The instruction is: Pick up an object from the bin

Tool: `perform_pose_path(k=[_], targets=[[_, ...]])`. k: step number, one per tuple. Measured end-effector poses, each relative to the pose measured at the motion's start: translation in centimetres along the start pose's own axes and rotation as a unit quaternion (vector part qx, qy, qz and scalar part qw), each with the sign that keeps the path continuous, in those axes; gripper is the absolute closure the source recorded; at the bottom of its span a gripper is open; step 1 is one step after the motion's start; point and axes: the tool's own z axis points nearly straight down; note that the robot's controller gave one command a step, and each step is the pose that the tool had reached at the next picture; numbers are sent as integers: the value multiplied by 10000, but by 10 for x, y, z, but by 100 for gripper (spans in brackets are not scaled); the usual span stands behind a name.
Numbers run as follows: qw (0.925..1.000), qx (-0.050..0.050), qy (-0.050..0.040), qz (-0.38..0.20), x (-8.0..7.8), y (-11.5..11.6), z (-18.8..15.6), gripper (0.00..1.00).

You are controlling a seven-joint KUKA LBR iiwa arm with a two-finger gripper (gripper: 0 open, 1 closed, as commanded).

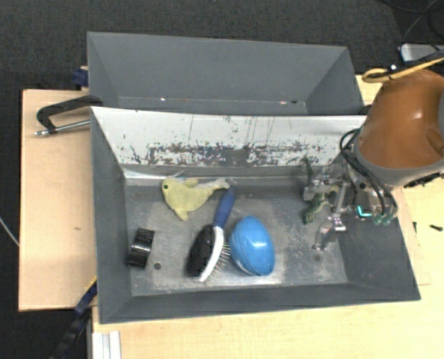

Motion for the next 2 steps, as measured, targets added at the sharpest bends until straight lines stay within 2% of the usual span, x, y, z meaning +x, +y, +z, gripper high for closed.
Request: perform_pose_path(k=[1, 2], targets=[[9865, 5, -55, -1637, 4, 45, 101, 0], [9585, -1, -36, -2852, 30, 117, 80, 0]])
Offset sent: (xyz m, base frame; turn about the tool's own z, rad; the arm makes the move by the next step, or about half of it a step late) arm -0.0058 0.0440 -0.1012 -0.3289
